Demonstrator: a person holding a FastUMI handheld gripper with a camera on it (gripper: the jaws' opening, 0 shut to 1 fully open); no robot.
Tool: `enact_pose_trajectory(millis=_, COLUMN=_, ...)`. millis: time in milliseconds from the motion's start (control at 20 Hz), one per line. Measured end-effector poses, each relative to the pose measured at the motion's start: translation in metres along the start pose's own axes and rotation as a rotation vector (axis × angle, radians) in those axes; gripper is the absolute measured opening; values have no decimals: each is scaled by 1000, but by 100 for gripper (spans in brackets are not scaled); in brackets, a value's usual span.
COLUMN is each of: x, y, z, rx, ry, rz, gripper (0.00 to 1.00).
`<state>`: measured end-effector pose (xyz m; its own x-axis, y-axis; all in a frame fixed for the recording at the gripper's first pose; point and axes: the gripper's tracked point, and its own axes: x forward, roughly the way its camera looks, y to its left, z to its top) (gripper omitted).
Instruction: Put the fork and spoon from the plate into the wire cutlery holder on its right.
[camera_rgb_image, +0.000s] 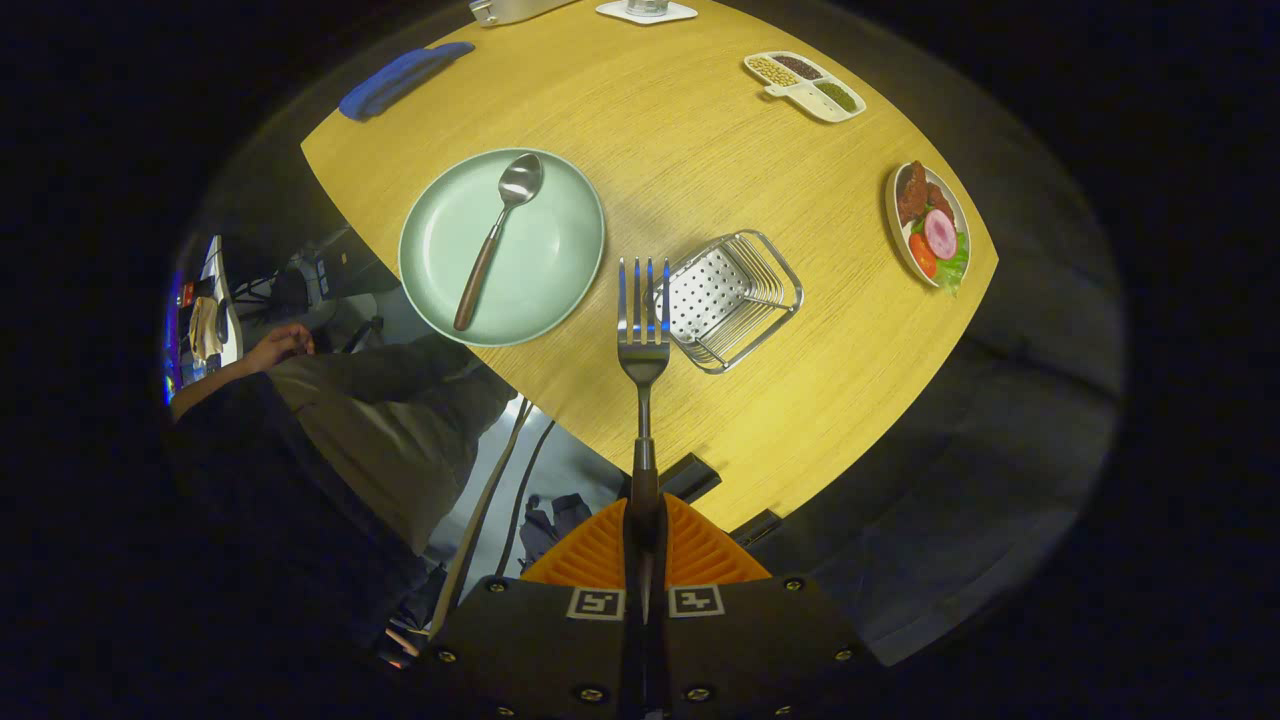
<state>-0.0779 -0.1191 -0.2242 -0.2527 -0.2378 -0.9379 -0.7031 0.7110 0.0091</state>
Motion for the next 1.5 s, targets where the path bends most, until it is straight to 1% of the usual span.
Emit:
enact_pose_trajectory(millis=100, x=0, y=-7, z=-2, rx=8, ry=18, rz=0, gripper=2)
enact_pose_trajectory(millis=300, x=2, y=-24, z=-5, rx=-2, ry=75, rz=-26, gripper=2)
enact_pose_trajectory(millis=550, x=11, y=-50, z=6, rx=7, ry=147, rz=-57, gripper=2)
enact_pose_trajectory(millis=700, x=20, y=-57, z=15, rx=-3, ry=203, rz=-55, gripper=2)
enact_pose_trajectory(millis=800, x=27, y=-57, z=24, rx=-11, ry=221, rz=-43, gripper=2)
enact_pose_trajectory(millis=900, x=32, y=-60, z=35, rx=-18, ry=239, rz=-51, gripper=2)
enact_pose_trajectory(millis=1000, x=39, y=-57, z=46, rx=15, ry=246, rz=-39, gripper=2)
enact_pose_trajectory(millis=1050, x=41, y=-57, z=51, rx=12, ry=249, rz=-32, gripper=2)
enact_pose_trajectory(millis=1250, x=47, y=-65, z=53, rx=-19, ry=332, rz=-42, gripper=2)
enact_pose_trajectory(millis=1300, x=52, y=-66, z=46, rx=-21, ry=351, rz=-36, gripper=2)
enact_pose_trajectory(millis=1350, x=51, y=-65, z=57, rx=-24, ry=361, rz=-32, gripper=2)
enact_pose_trajectory(millis=1450, x=52, y=-65, z=63, rx=-17, ry=383, rz=-21, gripper=2)
enact_pose_trajectory(millis=1500, x=57, y=-64, z=63, rx=-21, ry=389, rz=-15, gripper=6)
